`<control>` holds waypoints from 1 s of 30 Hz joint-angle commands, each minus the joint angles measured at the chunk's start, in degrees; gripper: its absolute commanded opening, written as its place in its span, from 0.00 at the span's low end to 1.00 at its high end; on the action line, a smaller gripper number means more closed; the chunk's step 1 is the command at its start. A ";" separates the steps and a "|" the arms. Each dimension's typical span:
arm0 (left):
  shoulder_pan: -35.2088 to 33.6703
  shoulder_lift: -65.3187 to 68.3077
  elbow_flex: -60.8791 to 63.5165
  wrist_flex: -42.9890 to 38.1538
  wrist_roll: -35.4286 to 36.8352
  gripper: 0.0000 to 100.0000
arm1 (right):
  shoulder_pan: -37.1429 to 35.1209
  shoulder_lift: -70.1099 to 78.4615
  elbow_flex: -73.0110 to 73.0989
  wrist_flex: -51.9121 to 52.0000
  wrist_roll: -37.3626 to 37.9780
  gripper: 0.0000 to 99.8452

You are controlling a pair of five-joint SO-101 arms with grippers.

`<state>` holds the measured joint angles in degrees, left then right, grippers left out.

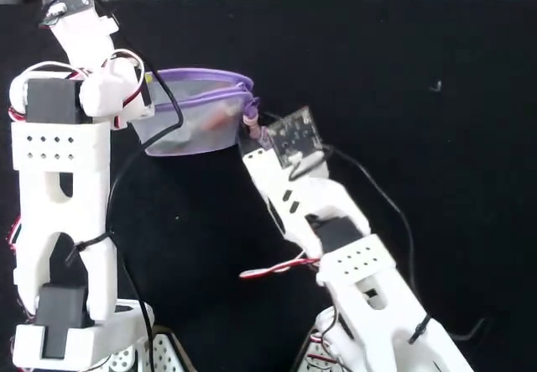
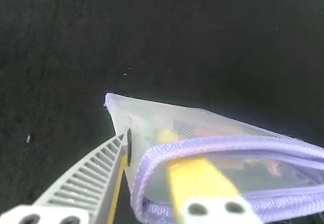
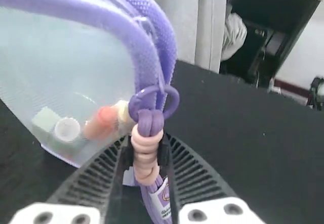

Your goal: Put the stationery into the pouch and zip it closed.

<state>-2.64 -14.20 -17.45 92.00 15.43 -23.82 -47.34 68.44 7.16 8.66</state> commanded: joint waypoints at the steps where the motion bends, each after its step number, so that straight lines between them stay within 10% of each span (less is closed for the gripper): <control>1: -0.31 -1.05 -4.97 -0.88 -0.44 0.26 | 0.88 -1.89 -8.31 6.95 -0.35 0.01; 17: -1.45 -1.14 -35.12 8.79 -0.70 0.25 | 0.88 -1.71 -37.14 27.87 0.00 0.01; 30: -1.01 -12.92 -23.69 8.79 -0.53 0.25 | 0.79 21.67 -71.87 45.27 5.63 0.01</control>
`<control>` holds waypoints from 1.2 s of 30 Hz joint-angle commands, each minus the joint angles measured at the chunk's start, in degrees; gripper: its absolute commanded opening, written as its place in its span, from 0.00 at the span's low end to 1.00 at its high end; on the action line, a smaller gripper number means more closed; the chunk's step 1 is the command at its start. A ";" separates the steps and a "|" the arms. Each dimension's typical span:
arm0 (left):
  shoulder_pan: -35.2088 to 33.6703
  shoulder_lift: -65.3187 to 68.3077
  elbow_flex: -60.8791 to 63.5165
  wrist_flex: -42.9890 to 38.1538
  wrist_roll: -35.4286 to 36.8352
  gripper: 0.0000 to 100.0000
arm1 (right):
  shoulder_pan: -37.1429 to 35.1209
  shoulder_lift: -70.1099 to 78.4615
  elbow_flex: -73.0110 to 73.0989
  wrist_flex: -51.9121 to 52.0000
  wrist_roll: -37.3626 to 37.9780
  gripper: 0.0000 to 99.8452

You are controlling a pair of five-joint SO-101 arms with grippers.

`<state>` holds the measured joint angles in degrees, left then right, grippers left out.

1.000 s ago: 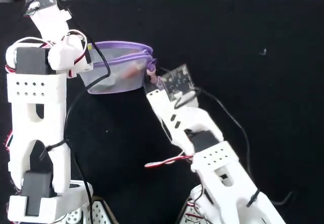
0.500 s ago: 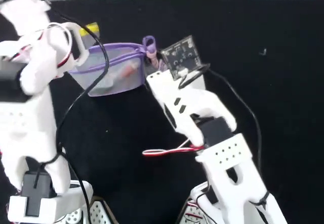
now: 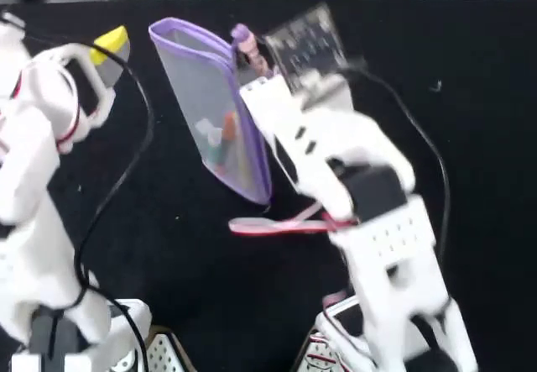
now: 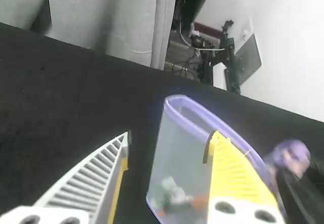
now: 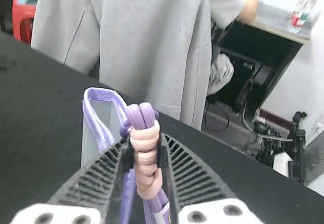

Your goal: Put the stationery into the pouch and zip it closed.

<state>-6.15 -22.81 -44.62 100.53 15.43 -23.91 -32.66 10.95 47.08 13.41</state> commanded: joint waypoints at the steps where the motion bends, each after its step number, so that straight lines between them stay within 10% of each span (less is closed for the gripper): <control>1: 3.38 -5.63 5.67 0.26 -0.62 0.25 | 0.88 9.98 -19.03 8.70 0.97 0.01; 18: 15.96 -31.12 55.69 -20.40 -0.44 0.26 | -4.40 39.96 -80.66 45.10 7.38 0.01; 36: 17.36 -81.23 113.98 -59.16 3.52 0.26 | -9.14 41.01 -84.35 53.80 13.71 0.01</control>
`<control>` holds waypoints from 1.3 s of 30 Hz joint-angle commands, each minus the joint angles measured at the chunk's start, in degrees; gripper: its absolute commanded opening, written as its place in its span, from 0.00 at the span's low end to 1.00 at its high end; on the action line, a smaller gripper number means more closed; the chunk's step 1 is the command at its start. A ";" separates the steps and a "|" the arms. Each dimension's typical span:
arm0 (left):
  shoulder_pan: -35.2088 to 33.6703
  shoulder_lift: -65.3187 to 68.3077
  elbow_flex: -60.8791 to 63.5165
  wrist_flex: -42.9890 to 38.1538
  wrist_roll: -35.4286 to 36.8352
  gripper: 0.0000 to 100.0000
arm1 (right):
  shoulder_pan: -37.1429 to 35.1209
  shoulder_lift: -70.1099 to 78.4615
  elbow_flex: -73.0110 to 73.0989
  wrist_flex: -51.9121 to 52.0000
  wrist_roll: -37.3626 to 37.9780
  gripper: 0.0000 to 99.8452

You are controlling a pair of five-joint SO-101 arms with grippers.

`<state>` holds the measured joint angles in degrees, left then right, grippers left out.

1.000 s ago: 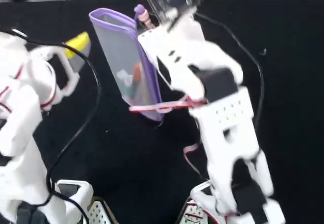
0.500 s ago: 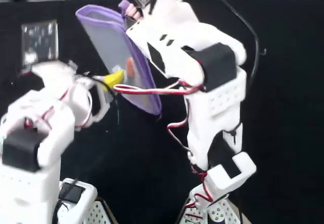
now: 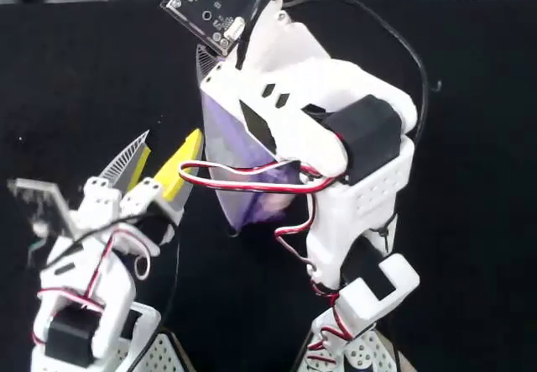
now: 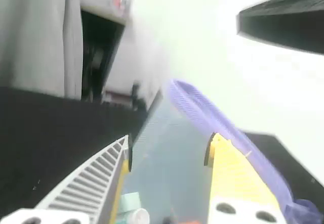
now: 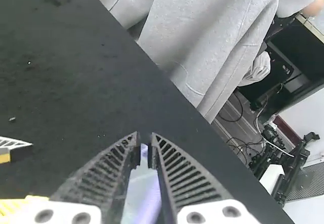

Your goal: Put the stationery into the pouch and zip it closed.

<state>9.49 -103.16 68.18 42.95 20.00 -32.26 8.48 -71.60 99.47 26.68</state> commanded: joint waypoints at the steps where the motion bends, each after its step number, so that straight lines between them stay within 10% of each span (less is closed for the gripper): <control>1: 2.51 -0.26 0.92 -0.62 -2.55 0.26 | -0.79 -0.04 -1.80 1.32 0.44 0.01; 15: -9.71 0.35 7.87 4.48 -4.22 0.25 | 22.42 -0.31 9.36 1.76 0.62 0.02; 22: -10.24 0.35 10.33 4.48 -4.57 0.25 | 29.98 -0.48 26.42 1.76 14.68 0.02; 39: -30.29 0.35 9.80 -0.44 1.05 0.25 | 15.12 -6.37 74.15 -6.15 29.54 0.02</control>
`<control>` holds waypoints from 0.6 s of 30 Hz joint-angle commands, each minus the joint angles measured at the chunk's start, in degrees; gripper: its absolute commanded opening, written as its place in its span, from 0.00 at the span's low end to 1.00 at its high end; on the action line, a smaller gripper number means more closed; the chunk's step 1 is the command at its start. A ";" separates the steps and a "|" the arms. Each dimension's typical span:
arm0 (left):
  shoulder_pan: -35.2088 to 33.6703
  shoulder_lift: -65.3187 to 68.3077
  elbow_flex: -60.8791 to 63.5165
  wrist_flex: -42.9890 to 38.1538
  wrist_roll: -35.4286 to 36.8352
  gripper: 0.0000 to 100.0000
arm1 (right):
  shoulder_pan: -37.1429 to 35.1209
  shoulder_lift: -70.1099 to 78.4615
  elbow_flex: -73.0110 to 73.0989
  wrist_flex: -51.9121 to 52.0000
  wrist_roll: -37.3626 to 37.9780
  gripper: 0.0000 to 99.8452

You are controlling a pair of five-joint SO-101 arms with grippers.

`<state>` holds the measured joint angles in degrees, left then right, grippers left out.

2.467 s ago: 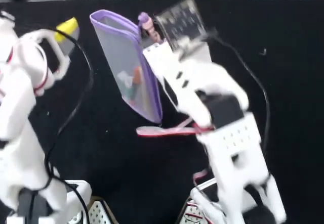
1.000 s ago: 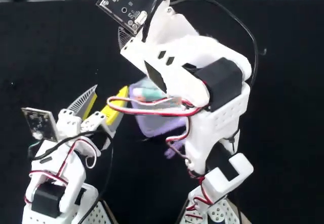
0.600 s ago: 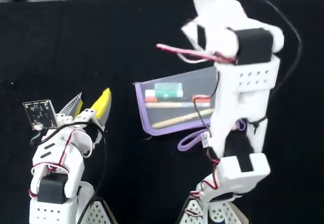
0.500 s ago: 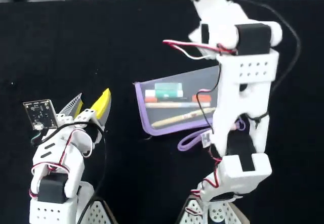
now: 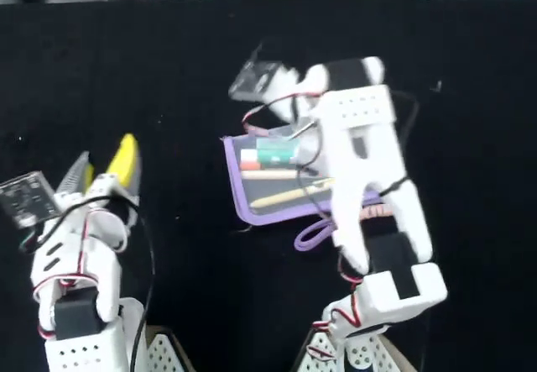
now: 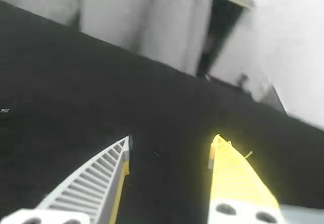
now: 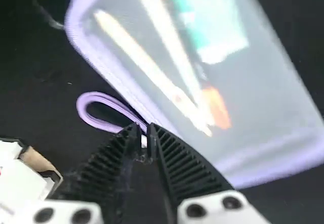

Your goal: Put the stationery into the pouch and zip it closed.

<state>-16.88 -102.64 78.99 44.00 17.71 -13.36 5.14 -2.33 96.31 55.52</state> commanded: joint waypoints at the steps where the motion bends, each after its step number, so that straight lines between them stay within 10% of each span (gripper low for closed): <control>1: -5.23 -0.18 -1.01 -1.49 4.40 0.25 | -5.01 -3.03 7.16 -4.13 0.88 0.02; 18: -10.51 -0.18 -0.48 -4.04 7.82 0.25 | -10.90 1.80 28.44 -28.66 5.10 0.02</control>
<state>-26.90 -102.64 78.99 41.10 25.01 -23.38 5.76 25.63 74.33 60.00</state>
